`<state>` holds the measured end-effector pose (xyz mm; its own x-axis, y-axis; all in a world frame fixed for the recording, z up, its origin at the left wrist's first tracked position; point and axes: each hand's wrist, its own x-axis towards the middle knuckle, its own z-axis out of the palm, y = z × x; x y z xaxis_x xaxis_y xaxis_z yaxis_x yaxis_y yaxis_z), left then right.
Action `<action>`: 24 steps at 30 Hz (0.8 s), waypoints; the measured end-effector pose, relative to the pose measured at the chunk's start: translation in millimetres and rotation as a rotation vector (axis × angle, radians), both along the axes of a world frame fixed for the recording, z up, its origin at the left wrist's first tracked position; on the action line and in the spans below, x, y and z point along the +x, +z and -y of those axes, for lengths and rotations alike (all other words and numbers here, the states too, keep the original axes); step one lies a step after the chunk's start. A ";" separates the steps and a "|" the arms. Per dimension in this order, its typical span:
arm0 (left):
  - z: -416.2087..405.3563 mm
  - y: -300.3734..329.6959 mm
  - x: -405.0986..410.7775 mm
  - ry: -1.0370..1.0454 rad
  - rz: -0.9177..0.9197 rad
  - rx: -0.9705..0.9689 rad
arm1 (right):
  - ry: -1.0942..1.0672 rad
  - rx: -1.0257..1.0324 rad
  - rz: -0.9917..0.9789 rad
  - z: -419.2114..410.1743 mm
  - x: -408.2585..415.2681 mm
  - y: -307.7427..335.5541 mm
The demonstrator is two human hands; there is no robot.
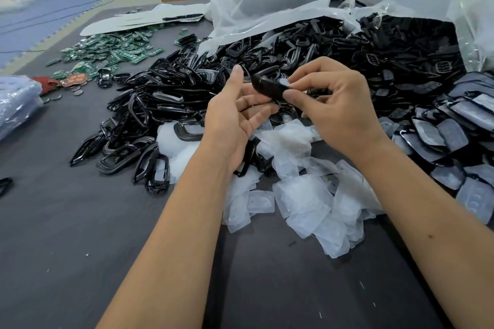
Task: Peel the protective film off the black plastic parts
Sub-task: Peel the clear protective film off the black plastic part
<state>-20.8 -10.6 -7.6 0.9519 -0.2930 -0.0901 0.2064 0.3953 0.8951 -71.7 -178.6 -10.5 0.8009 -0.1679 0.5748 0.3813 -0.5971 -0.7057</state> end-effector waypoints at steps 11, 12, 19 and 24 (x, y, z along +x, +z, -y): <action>9.0 -6.6 -4.4 0.029 0.155 -0.016 | 0.262 0.785 -0.375 -1.4 -1.7 6.7; 9.8 -7.5 -4.4 0.033 0.161 -0.013 | 0.273 0.799 -0.380 -0.9 -1.6 6.6; 10.5 -10.8 -4.3 0.046 0.201 0.016 | 0.197 0.678 -0.324 3.0 -0.9 4.8; 11.3 -11.3 -5.8 0.054 0.206 0.036 | 0.141 0.647 -0.269 1.9 0.2 4.6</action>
<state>-26.6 -21.8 -19.0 0.9654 -0.2416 0.0983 -0.0025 0.3682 0.9298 -71.6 -180.5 -5.9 0.9402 -0.2929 0.1742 0.1868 0.0154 -0.9823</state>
